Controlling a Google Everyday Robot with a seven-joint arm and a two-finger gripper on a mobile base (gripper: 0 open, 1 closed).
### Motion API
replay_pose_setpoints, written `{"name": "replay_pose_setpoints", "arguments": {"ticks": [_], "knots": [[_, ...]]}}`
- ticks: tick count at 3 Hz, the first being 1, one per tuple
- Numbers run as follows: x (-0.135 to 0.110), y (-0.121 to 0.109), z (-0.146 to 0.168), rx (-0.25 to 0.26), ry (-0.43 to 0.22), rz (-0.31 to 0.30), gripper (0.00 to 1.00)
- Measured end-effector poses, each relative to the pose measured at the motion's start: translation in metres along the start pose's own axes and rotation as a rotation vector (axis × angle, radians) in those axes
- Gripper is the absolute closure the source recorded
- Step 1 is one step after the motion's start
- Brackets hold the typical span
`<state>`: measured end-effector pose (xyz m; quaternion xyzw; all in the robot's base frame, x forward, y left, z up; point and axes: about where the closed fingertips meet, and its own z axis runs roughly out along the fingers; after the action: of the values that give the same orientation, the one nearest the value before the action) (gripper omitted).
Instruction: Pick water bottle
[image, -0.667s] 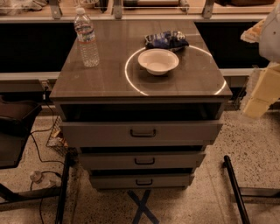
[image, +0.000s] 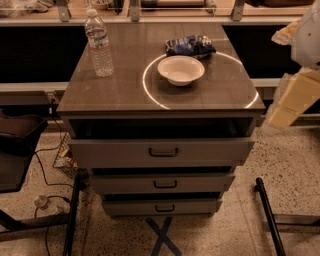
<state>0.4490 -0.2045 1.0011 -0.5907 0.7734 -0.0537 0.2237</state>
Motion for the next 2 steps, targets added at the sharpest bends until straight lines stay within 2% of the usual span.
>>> {"name": "replay_pose_setpoints", "arguments": {"ticks": [1, 2], "knots": [[-0.027, -0.031, 0.018, 0.050, -0.190, 0.051, 0.00], [-0.071, -0.063, 0.039, 0.066, -0.396, 0.081, 0.00]]}}
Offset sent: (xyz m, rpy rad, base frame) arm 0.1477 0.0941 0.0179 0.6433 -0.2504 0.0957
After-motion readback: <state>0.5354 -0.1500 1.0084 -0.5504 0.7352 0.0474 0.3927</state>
